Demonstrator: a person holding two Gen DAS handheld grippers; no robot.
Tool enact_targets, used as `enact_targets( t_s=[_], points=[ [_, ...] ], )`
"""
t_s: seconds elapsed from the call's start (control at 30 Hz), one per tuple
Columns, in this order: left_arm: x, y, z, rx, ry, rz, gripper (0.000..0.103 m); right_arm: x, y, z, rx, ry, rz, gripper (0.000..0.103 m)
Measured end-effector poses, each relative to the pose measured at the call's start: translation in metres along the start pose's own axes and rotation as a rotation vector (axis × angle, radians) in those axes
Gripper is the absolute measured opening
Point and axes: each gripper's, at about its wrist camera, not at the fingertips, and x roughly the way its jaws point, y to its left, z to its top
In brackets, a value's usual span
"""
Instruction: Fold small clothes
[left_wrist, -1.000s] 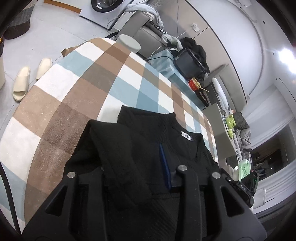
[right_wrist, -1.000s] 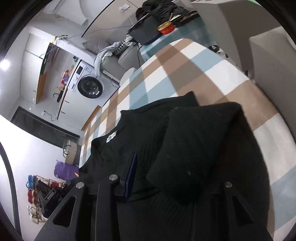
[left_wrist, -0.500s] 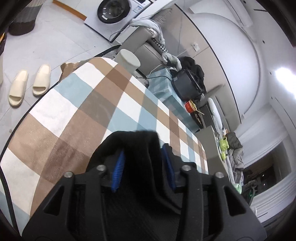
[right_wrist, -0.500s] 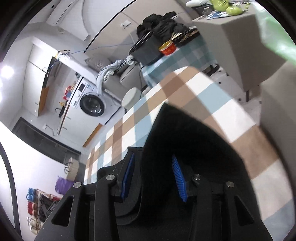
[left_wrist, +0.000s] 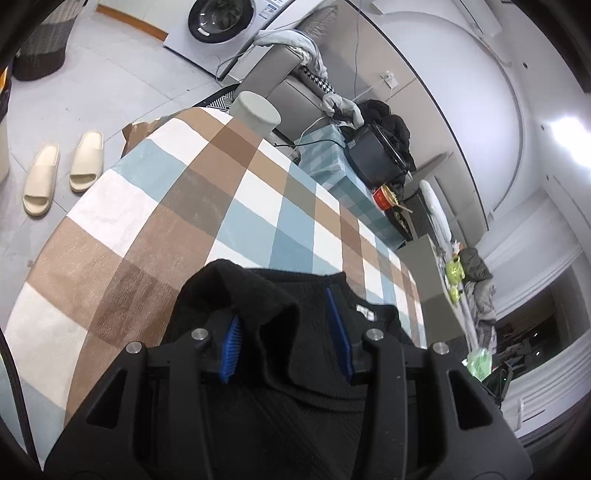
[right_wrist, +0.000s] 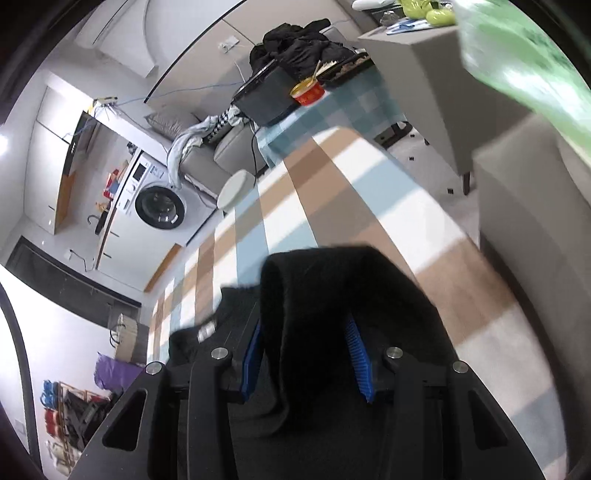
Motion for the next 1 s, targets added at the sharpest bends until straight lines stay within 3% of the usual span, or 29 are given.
enact_targets(
  t_s=[0.27, 0.57, 0.77, 0.9, 1.0],
  points=[
    [0.007, -0.011, -0.044, 0.036, 0.089, -0.02, 0.04, 0.006, -0.002, -0.045, -0.012, 0.1, 0.06, 0.045],
    [0.038, -0.03, -0.064, 0.111, 0.171, -0.024, 0.04, 0.046, 0.029, -0.032, -0.057, 0.145, 0.085, 0.045],
    [0.045, -0.044, -0.039, 0.116, 0.123, -0.057, 0.04, 0.055, 0.061, 0.01, -0.063, 0.057, 0.143, 0.045],
    [0.032, -0.049, -0.033, 0.143, 0.068, -0.05, 0.041, 0.041, 0.062, 0.016, -0.082, 0.008, 0.147, 0.045],
    [0.03, -0.047, -0.034, 0.152, 0.088, -0.03, 0.042, 0.035, 0.051, 0.01, -0.069, 0.032, 0.12, 0.045]
  ],
)
